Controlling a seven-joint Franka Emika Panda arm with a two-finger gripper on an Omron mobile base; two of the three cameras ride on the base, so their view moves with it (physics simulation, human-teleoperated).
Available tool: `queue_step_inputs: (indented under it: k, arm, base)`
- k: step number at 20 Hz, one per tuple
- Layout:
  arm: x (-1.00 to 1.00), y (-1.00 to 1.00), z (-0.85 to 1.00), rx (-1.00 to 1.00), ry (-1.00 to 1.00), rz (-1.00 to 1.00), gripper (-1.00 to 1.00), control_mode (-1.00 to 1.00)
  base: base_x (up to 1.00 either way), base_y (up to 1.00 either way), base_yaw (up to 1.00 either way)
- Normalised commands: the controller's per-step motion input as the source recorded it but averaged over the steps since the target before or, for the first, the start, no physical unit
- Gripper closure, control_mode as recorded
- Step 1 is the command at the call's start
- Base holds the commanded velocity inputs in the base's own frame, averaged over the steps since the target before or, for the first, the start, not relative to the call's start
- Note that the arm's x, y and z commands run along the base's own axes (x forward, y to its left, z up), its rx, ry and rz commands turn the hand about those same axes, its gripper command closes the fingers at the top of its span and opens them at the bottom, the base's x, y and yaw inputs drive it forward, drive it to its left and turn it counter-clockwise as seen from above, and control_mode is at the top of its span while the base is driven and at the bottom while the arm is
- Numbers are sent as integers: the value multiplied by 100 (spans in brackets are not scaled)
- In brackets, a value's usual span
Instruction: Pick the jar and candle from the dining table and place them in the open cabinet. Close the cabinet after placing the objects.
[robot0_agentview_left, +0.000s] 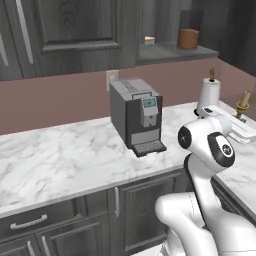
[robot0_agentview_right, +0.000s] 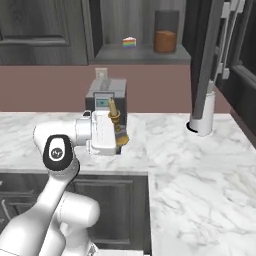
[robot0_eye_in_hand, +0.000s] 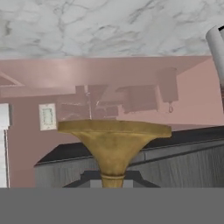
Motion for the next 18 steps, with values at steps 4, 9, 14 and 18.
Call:
queue_step_inputs:
  k: [4,9,14,18]
  arm:
    - [0,0,0,0,0,0,100,100]
    - [0,0,0,0,0,0,100,100]
    - [0,0,0,0,0,0,100,100]
    - [0,0,0,0,0,0,100,100]
  base:
    - [59,-16,0]
    - [40,-31,0]
    - [22,-45,0]
    - [36,-38,1]
